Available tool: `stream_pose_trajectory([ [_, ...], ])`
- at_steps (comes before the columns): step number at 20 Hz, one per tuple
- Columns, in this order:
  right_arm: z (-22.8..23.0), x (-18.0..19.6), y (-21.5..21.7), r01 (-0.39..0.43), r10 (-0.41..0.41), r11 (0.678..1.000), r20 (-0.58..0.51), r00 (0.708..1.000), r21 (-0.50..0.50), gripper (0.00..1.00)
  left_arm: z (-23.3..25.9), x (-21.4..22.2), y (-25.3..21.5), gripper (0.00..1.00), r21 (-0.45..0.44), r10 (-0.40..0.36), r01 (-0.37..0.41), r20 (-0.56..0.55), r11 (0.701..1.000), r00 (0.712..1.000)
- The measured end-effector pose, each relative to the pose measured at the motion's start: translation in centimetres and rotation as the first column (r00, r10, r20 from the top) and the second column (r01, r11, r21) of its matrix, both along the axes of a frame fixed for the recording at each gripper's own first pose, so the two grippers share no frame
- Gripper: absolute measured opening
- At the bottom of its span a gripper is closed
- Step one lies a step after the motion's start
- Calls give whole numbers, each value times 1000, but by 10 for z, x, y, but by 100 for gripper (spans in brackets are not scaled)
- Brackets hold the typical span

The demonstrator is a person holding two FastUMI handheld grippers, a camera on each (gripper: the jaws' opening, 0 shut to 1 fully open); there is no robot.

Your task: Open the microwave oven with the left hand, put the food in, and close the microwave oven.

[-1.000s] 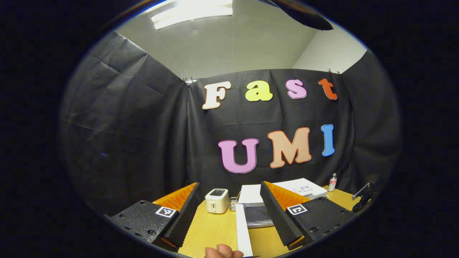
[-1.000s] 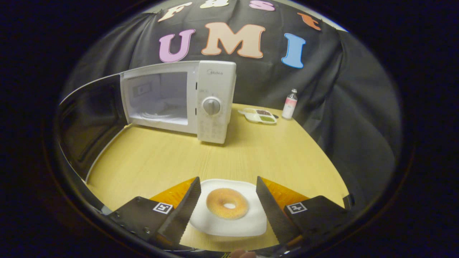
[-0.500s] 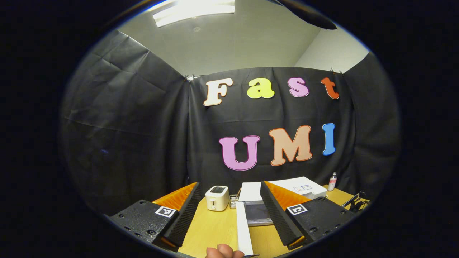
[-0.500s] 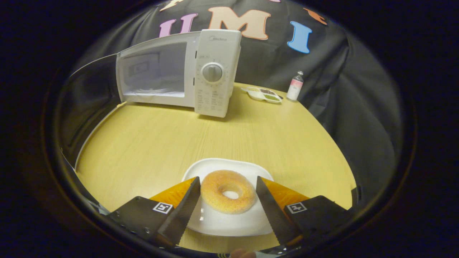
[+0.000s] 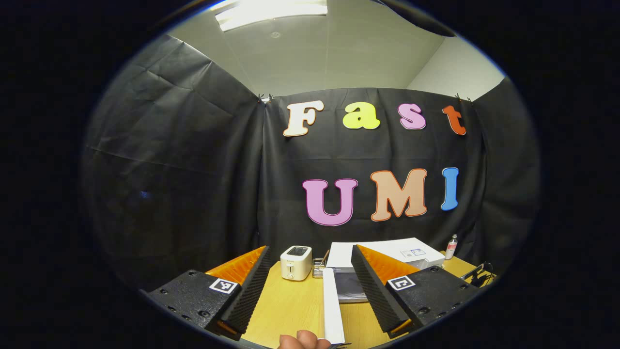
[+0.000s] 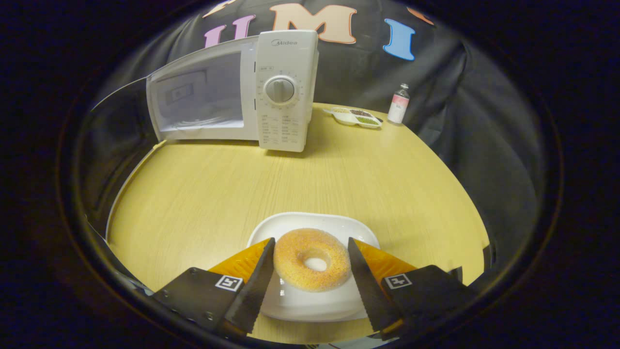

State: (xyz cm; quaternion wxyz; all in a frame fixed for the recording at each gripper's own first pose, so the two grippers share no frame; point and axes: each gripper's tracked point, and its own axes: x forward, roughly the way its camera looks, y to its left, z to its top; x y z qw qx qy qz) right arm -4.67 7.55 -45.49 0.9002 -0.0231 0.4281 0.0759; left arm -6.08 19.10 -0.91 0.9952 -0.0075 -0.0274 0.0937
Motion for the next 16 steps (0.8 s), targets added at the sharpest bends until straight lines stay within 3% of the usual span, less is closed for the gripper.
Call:
stream_pose_trajectory([
  [2,2,-1,2,-11,11,1000,-11,1000,-4,90,0,2,-2,97,8,-4,3,10,1000,1000],
  [5,15,-1,8,-9,9,1000,-2,1000,27,87,-3,4,-5,96,-2,-16,16,10,1000,1000],
  [7,30,1,17,16,-17,996,9,1000,90,90,-5,6,-9,97,-5,-26,26,5,1000,1000],
  [9,47,10,30,49,-53,985,17,998,167,85,-10,8,-11,97,-10,-37,37,0,999,999],
  [10,55,15,36,66,-71,976,15,997,206,90,-12,9,-11,93,-14,-40,40,-3,999,999],
  [13,77,34,62,132,-137,931,-10,991,341,90,-14,7,-5,97,-23,-32,32,-10,999,999],
  [16,94,54,96,197,-192,859,-59,980,472,90,-17,5,1,97,-22,-12,12,-9,1000,1000],
])
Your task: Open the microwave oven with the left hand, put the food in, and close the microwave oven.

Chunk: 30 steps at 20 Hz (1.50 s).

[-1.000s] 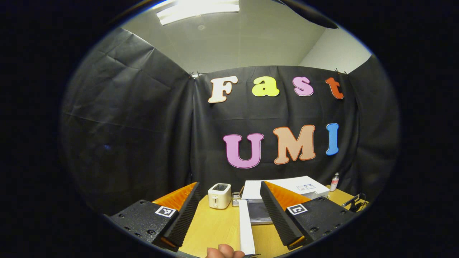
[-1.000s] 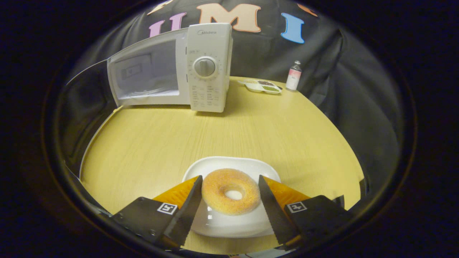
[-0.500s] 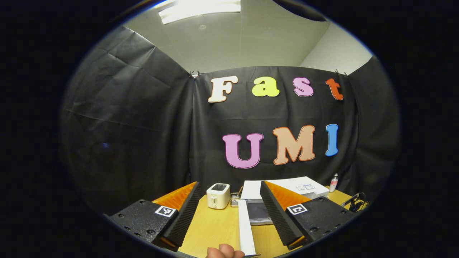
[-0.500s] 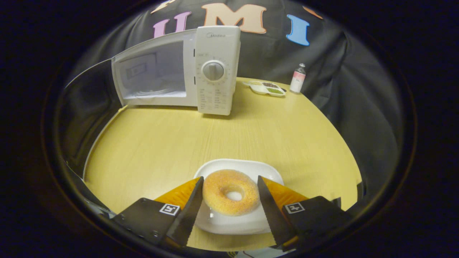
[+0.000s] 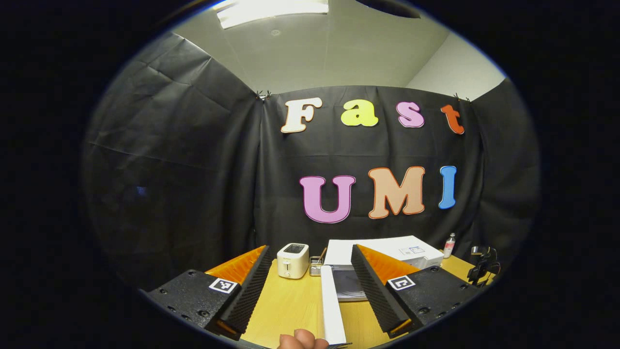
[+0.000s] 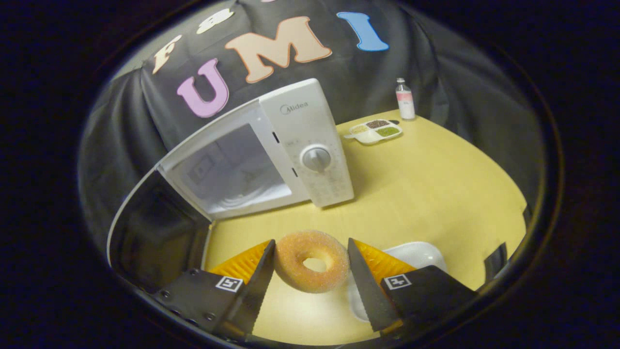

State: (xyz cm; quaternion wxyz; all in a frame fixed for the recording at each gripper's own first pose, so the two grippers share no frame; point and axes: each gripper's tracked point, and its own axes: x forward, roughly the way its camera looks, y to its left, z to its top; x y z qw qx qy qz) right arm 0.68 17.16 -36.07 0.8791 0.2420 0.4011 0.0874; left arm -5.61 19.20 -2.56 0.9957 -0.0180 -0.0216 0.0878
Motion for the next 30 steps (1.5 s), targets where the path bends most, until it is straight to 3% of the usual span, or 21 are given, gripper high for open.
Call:
stream_pose_trajectory([
  [4,14,21,52,35,-26,985,-52,998,172,84,-5,-7,8,99,7,25,-25,-12,1000,1000],
  [5,19,29,66,60,-45,970,-69,997,234,90,-5,-8,10,100,10,34,-33,-12,999,999],
  [7,28,41,90,121,-91,935,-105,990,332,90,-7,-14,14,99,11,50,-50,-17,999,999],
  [9,31,55,108,144,-110,917,-111,988,373,83,-6,-21,22,100,13,80,-80,-16,997,997],
  [10,31,62,117,156,-123,909,-108,987,387,89,-6,-26,26,97,14,96,-96,-17,995,995],
  [11,31,69,125,173,-140,900,-109,984,401,89,-8,-30,29,96,16,112,-112,-21,994,993],
  [12,31,76,132,191,-160,890,-110,981,414,83,-9,-35,33,97,17,128,-127,-26,992,991],
  [13,30,85,138,210,-179,883,-114,977,419,89,-10,-38,35,96,16,142,-141,-33,990,989],
  [16,22,103,158,257,-222,863,-129,966,436,89,-14,-48,47,96,23,185,-184,-50,983,981],
  [17,19,111,162,273,-241,857,-128,962,438,82,-14,-50,50,99,28,199,-198,-55,980,978],
  [18,11,118,166,286,-256,858,-129,958,427,89,-15,-52,53,99,32,213,-211,-57,977,975],
  [22,-12,139,175,350,-310,839,-162,937,417,89,-23,-64,68,96,39,260,-258,-86,965,962],
  [25,-18,148,180,354,-328,846,-134,935,398,88,-32,-69,81,96,50,295,-291,-117,955,948],
  [26,-19,152,180,354,-336,847,-116,935,396,81,-35,-70,83,99,51,304,-300,-125,953,944],
  [30,-19,171,172,382,-392,841,-57,918,384,81,-46,-71,90,100,50,331,-327,-157,944,930],
])
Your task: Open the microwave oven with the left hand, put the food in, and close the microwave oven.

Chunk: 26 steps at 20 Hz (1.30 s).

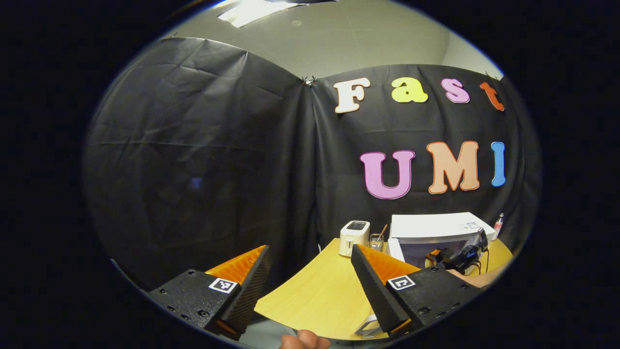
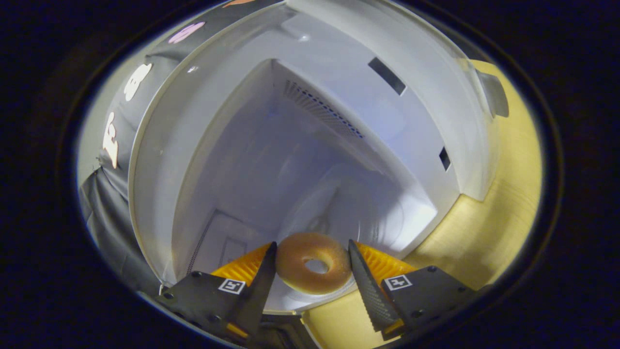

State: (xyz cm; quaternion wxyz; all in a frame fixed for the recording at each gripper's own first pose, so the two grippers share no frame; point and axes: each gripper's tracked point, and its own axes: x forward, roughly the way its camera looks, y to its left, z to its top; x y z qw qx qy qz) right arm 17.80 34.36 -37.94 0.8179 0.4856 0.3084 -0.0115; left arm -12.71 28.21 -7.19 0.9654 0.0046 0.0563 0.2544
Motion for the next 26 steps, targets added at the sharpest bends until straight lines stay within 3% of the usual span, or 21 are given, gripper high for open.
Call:
stream_pose_trajectory([
  [7,-4,14,-3,47,-46,998,18,999,-37,77,-5,2,6,97,-3,22,-22,-7,1000,1000],
  [9,-6,12,-5,49,-49,998,12,999,-43,82,-6,2,7,97,-3,22,-22,-8,1000,1000],
  [10,-5,12,-4,50,-50,998,11,999,-41,94,-6,2,6,97,-2,22,-22,-7,1000,1000],
  [15,-2,11,-2,36,-35,998,11,999,-48,95,-3,4,6,97,2,20,-20,-10,1000,1000],
  [16,-3,10,-3,31,-31,998,13,999,-51,95,-3,4,6,97,-1,19,-19,-13,1000,1000],
  [17,-4,9,-3,28,-27,998,12,1000,-54,84,-4,5,6,97,-3,18,-18,-13,1000,1000],
  [20,0,5,-6,13,-11,997,24,1000,-75,84,0,5,3,100,0,10,-10,-12,1000,1000],
  [26,22,-14,-17,-44,53,992,76,996,-117,85,6,5,-7,97,14,-19,19,-4,1000,1000],
])
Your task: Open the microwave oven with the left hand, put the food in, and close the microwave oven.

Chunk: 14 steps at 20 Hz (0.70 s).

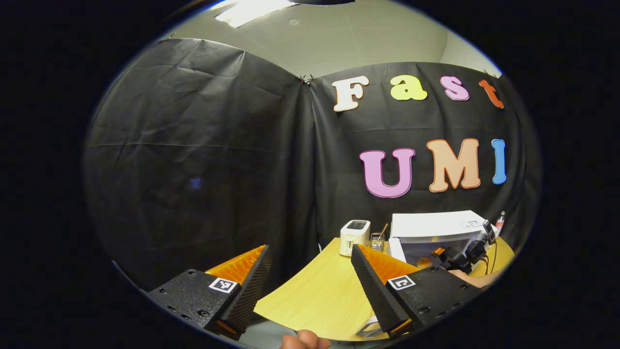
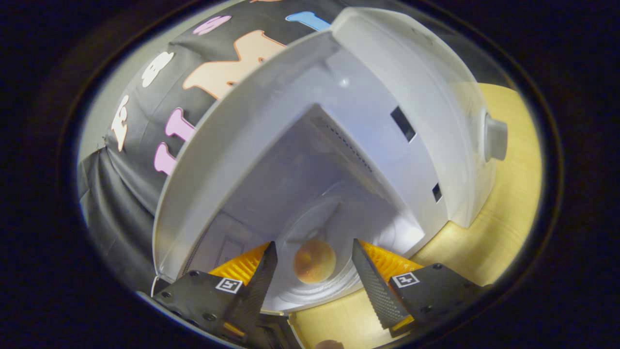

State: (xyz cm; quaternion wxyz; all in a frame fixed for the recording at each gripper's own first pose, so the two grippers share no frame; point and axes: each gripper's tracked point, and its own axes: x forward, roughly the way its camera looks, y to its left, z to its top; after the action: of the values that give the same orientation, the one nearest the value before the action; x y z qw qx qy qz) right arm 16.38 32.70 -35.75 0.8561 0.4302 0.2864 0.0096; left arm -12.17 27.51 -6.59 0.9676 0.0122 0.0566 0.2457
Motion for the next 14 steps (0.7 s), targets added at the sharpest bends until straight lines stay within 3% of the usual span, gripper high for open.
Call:
stream_pose_trajectory([
  [3,10,-19,-14,-52,53,997,15,998,-48,84,-1,0,-5,100,10,-20,20,-3,1000,1000],
  [4,17,-25,-21,-66,68,995,27,997,-69,96,0,0,-6,97,15,-26,26,-4,1000,1000],
  [5,24,-31,-27,-86,90,993,40,995,-86,84,0,-2,-6,100,20,-32,32,-5,999,999],
  [14,99,-85,-60,-237,287,934,168,943,-266,84,-17,3,-13,97,44,-96,99,-51,994,994],
])
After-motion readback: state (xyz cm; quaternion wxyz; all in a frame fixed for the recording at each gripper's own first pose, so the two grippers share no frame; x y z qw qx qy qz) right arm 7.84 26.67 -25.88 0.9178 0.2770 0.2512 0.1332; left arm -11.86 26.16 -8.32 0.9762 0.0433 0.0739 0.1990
